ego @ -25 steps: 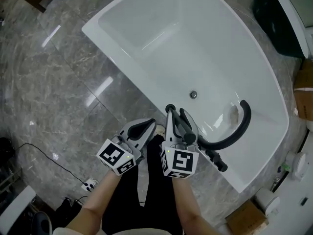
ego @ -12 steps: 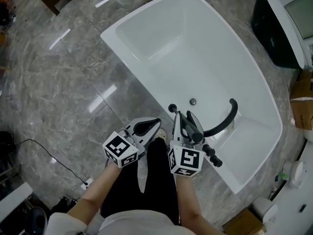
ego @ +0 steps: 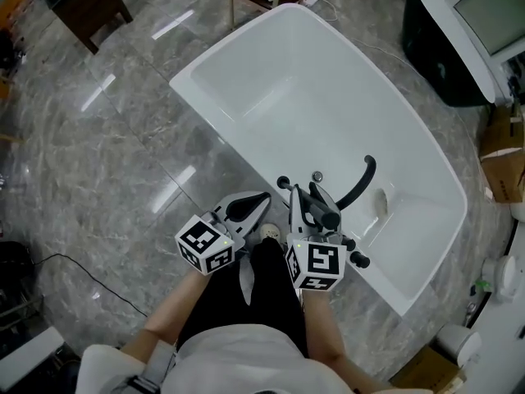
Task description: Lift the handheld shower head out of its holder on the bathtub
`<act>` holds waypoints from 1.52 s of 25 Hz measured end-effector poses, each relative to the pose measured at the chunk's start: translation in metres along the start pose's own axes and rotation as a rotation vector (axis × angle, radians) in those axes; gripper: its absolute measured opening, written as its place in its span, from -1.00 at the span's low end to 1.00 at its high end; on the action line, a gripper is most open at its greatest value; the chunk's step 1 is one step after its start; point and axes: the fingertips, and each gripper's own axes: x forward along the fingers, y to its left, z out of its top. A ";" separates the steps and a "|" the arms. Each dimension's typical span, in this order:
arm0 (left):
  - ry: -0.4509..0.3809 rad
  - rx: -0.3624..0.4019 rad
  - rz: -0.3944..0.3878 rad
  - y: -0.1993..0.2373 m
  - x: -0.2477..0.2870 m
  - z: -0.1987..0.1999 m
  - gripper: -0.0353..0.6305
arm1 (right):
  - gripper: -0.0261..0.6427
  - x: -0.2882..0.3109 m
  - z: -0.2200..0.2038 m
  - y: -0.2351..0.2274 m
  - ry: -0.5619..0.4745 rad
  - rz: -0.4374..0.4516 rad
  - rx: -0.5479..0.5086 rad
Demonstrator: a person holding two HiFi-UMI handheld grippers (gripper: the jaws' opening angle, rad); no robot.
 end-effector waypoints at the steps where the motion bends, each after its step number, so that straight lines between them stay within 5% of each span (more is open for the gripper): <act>1: -0.002 0.006 -0.001 -0.002 -0.001 0.005 -0.86 | -0.54 -0.005 0.005 -0.002 -0.004 0.002 -0.005; 17: -0.064 0.048 0.020 -0.037 -0.014 0.076 -0.86 | -0.54 -0.052 0.105 -0.001 -0.091 0.102 -0.032; 25: -0.129 0.075 0.102 -0.030 -0.024 0.098 -0.85 | -0.54 -0.044 0.120 0.021 -0.102 0.204 -0.070; 30: -0.181 0.064 0.204 -0.015 -0.051 0.107 -0.86 | -0.54 -0.029 0.135 0.063 -0.111 0.337 -0.125; 38: -0.305 0.043 0.483 0.012 -0.154 0.095 -0.86 | -0.55 -0.016 0.115 0.177 -0.078 0.630 -0.226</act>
